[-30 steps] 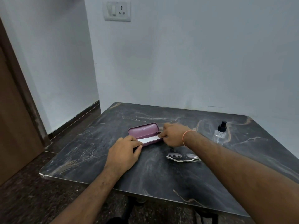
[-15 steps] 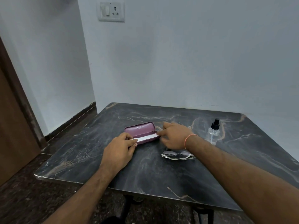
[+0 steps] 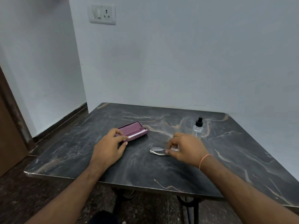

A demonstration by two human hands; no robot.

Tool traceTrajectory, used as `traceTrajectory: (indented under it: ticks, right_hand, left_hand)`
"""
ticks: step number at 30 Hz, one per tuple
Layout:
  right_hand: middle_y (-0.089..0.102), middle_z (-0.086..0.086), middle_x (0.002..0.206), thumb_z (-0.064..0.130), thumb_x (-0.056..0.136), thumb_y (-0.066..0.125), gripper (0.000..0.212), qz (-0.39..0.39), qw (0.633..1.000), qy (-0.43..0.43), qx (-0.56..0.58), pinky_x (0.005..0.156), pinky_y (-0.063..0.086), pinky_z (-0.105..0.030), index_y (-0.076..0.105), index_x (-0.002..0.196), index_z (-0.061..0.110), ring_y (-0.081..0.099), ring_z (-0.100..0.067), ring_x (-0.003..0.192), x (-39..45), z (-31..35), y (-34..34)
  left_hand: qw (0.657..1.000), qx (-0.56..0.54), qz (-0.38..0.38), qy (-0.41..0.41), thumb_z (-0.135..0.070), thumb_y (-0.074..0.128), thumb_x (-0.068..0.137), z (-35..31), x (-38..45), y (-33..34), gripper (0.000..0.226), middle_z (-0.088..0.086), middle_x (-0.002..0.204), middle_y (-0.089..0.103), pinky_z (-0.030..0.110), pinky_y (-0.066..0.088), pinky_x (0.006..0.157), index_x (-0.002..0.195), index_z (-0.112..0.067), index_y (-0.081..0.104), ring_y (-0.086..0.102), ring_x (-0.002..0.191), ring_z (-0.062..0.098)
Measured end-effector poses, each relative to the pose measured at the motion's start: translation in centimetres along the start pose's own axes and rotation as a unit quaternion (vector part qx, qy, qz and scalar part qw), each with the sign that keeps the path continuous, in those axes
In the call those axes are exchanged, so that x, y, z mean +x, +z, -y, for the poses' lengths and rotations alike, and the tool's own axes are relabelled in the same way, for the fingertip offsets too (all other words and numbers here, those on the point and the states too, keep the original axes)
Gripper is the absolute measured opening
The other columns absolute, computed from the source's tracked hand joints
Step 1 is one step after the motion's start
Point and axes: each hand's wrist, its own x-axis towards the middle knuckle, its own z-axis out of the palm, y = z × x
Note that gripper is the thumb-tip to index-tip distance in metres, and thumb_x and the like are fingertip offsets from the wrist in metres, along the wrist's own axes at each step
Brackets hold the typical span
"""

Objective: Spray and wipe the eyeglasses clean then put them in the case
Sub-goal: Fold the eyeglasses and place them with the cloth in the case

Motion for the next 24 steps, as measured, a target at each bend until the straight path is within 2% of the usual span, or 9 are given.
traceTrajectory:
  ticks: [4, 7, 10, 13, 16, 18, 21, 24]
  right_hand:
    - [0.071, 0.013, 0.096, 0.050, 0.095, 0.064, 0.020, -0.029, 0.999, 0.033, -0.020, 0.072, 0.052, -0.031, 0.075, 0.104, 0.036, 0.069, -0.013, 0.093, -1.5, 1.4, 1.6]
    - [0.079, 0.008, 0.096, 0.042, 0.096, 0.065, 0.020, -0.047, 0.995, 0.091, 0.005, 0.075, 0.054, -0.032, 0.076, 0.111, 0.035, 0.073, -0.018, 0.094, -1.3, 1.9, 1.9]
    - [0.082, 0.006, 0.107, 0.039, 0.096, 0.067, 0.026, -0.022, 0.992, 0.117, 0.029, 0.088, 0.059, -0.034, 0.078, 0.120, 0.037, 0.075, -0.020, 0.102, -0.7, 2.3, 1.9]
    - [0.082, 0.005, 0.108, 0.037, 0.095, 0.065, 0.026, -0.004, 0.992, 0.123, 0.027, 0.089, 0.060, -0.033, 0.080, 0.117, 0.040, 0.075, -0.022, 0.102, 0.1, 2.7, 2.0]
    - [0.083, 0.004, 0.100, 0.035, 0.092, 0.061, 0.028, 0.001, 0.989, 0.141, 0.033, 0.085, 0.061, -0.033, 0.082, 0.110, 0.035, 0.075, -0.021, 0.094, 0.6, 3.1, 2.0]
    - [0.082, 0.004, 0.089, 0.038, 0.088, 0.058, 0.029, -0.005, 0.987, 0.157, 0.043, 0.077, 0.062, -0.033, 0.084, 0.101, 0.031, 0.073, -0.019, 0.082, 0.8, 3.3, 2.0]
    - [0.078, 0.003, 0.074, 0.044, 0.088, 0.059, 0.030, -0.017, 0.980, 0.184, 0.072, 0.070, 0.060, -0.033, 0.083, 0.088, 0.027, 0.070, -0.016, 0.069, 1.3, 3.3, 2.2]
    - [0.074, 0.008, 0.063, 0.050, 0.092, 0.063, 0.033, -0.011, 0.975, 0.198, 0.097, 0.069, 0.062, -0.034, 0.081, 0.074, 0.028, 0.070, -0.011, 0.063, 1.9, 2.8, 2.3]
  left_hand:
    - [1.000, -0.005, -0.002, -0.004, -0.041, 0.073, 0.101, 0.0, -0.2, -0.1, 0.023, -0.022, 0.128, 0.053, 0.028, 0.058, 0.068, 0.123, -0.039, 0.079, 0.060, 0.088, 0.001]
    - [1.000, -0.006, -0.002, -0.017, -0.039, 0.076, 0.099, 0.2, -0.2, -0.1, 0.022, -0.021, 0.124, 0.052, 0.028, 0.057, 0.069, 0.121, -0.038, 0.080, 0.061, 0.092, 0.002]
    - [0.999, -0.012, 0.002, -0.040, -0.038, 0.077, 0.098, 0.3, 0.0, -0.1, 0.021, -0.016, 0.106, 0.052, 0.028, 0.052, 0.067, 0.119, -0.039, 0.082, 0.060, 0.087, 0.006]
    - [0.998, -0.007, 0.034, -0.050, -0.039, 0.069, 0.103, 0.5, 0.3, 0.0, 0.025, -0.013, 0.088, 0.060, 0.032, 0.053, 0.071, 0.126, -0.041, 0.080, 0.061, 0.082, 0.008]
    - [0.998, -0.023, 0.032, -0.054, -0.039, 0.069, 0.103, 0.7, 0.3, -0.2, 0.026, -0.015, 0.079, 0.064, 0.029, 0.051, 0.068, 0.126, -0.041, 0.080, 0.061, 0.076, 0.004]
    - [0.997, -0.037, 0.027, -0.058, -0.044, 0.069, 0.102, 0.5, 0.2, -0.3, 0.024, -0.021, 0.083, 0.069, 0.025, 0.050, 0.068, 0.123, -0.042, 0.081, 0.063, 0.077, 0.000]
    - [0.996, -0.059, 0.024, -0.068, -0.054, 0.065, 0.103, 0.5, 0.3, -0.4, 0.025, -0.022, 0.106, 0.080, 0.025, 0.053, 0.073, 0.117, -0.043, 0.083, 0.067, 0.085, -0.002]
    - [0.991, -0.097, 0.028, -0.089, -0.052, 0.070, 0.101, 0.6, 0.5, -0.4, 0.021, -0.021, 0.108, 0.082, 0.016, 0.045, 0.067, 0.112, -0.041, 0.085, 0.063, 0.077, -0.008]
